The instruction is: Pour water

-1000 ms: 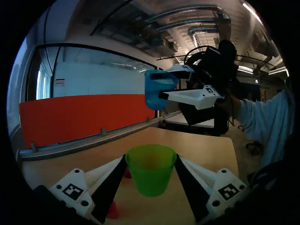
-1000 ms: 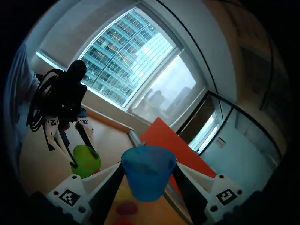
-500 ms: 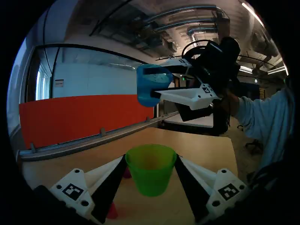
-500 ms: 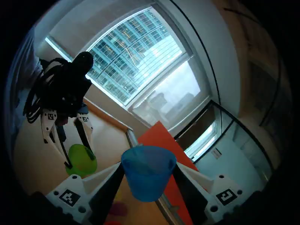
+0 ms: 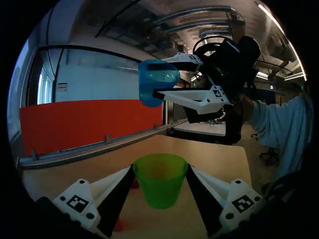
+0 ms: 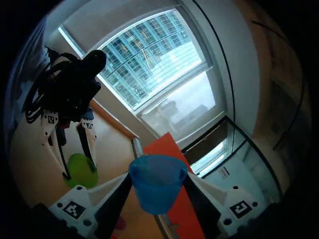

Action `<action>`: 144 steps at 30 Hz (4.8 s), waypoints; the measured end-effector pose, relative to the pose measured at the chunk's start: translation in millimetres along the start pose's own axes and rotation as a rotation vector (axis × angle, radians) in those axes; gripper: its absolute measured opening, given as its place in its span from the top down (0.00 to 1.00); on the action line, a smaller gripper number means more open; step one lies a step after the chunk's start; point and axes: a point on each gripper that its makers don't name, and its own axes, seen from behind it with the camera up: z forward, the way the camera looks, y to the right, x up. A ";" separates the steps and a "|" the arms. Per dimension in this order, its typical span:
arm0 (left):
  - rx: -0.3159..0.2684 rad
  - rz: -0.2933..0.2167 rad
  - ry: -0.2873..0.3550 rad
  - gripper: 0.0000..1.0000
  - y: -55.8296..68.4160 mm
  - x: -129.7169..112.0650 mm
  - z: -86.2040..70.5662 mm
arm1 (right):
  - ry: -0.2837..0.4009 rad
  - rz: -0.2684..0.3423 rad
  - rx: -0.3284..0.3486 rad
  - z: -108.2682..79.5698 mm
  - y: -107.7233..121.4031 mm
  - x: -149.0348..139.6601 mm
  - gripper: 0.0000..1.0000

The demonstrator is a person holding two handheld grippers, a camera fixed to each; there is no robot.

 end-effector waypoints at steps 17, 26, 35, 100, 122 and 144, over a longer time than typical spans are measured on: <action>-0.013 0.011 0.007 0.11 6.0 4.0 0.0 | -0.012 -0.109 -0.002 6.6 2.0 0.8 0.11; -0.018 0.016 0.010 0.11 9.4 6.9 -0.5 | -0.017 -0.147 -0.015 6.3 7.7 0.4 0.11; -0.017 0.021 0.011 0.11 9.9 8.0 0.8 | -0.023 -0.191 -0.026 4.0 14.8 -1.7 0.11; -0.022 0.039 0.012 0.11 16.2 13.5 6.1 | 0.014 -0.457 -0.113 4.5 45.9 31.3 0.11; -0.022 0.044 0.021 0.12 21.4 17.8 7.1 | 0.003 -0.578 -0.130 7.1 51.1 40.0 0.11; -0.010 0.048 0.030 0.12 19.6 22.8 4.9 | -0.001 -0.723 -0.150 10.5 50.9 52.5 0.11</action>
